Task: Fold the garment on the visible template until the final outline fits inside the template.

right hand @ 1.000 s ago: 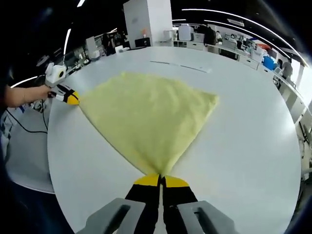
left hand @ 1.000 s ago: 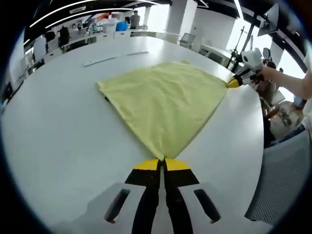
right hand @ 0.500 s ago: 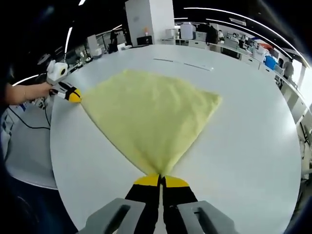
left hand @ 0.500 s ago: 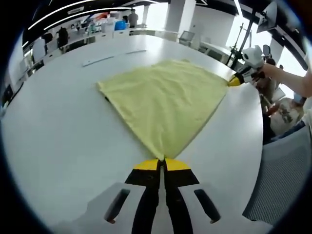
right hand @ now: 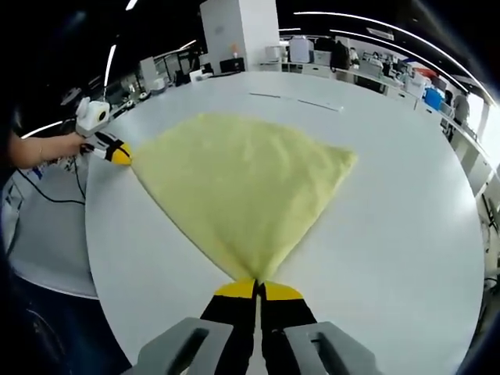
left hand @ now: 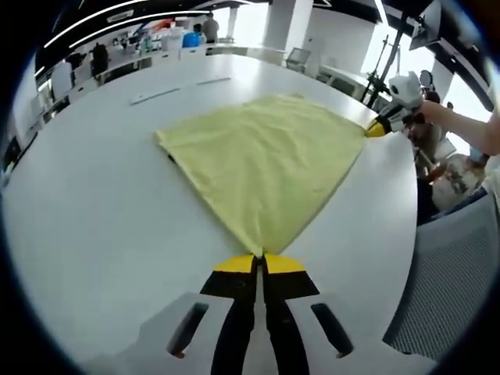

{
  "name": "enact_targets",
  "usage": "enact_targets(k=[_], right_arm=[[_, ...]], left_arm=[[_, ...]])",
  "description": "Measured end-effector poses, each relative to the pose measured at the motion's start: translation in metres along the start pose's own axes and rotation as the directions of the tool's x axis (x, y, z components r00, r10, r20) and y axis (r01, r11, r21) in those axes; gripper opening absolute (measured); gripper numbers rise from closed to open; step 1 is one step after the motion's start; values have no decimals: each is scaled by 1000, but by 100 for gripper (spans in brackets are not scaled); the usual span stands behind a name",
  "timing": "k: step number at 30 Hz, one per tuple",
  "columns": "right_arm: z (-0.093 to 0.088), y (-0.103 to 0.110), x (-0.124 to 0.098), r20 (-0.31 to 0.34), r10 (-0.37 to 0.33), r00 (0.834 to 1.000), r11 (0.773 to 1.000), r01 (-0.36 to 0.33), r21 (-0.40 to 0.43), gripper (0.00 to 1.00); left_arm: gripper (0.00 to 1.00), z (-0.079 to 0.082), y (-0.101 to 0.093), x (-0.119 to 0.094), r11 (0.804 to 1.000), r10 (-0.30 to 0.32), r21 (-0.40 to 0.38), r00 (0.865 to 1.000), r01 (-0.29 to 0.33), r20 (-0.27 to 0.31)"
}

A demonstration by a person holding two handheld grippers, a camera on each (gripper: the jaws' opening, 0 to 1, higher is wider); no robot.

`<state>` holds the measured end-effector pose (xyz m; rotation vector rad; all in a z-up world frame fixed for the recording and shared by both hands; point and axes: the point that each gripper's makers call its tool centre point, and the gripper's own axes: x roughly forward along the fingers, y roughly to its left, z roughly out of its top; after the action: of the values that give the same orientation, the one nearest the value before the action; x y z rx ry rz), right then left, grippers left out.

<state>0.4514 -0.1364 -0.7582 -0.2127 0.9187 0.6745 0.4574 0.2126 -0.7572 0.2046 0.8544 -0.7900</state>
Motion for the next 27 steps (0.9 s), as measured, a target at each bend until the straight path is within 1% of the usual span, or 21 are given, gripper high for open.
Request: enact_targets(k=[2,7,10,13,18,22,23,25,26,27], right_arm=[[-2,1,-1,1,0,1000,1000,0,-4,0],[-4,3,-2,0,3,1000,1000,-3,-7,0],[-3,2,-1,10,-1,1000,1000,1,-4,0],[-3,3,-1,16,-1,1000,1000,1,25,0],[-2,3,0,19,-7,1000,999,6,33,0],[-1,2,0,21,-7,1000,999,6,50,0],[0,2,-1,22,-10,1000,999,9,53,1],[5,3,-4,43,-7,999,997,3,79,11],[7,3,-6,49,-8,999,997,4,78,19],[8,4,-7,56,-13,998,997,9,77,24]], left_arm=[[0,-1,-1,-1,1000,1,5,1000,-1,-2],[0,-5,-6,-2,1000,1,-13,1000,-1,7],[0,-5,-7,-2,1000,9,-21,1000,-8,9],[0,-5,-5,-2,999,18,-46,1000,-18,12],[0,-4,-3,-2,996,26,-92,999,-23,24],[5,-3,1,-2,995,50,-88,999,-49,16],[9,-2,2,-3,995,56,-88,998,-56,7],[19,-2,7,-6,991,77,-111,997,-78,-13],[25,3,9,-10,989,84,-120,996,-82,13],[28,8,10,-11,989,87,-125,996,-82,37]])
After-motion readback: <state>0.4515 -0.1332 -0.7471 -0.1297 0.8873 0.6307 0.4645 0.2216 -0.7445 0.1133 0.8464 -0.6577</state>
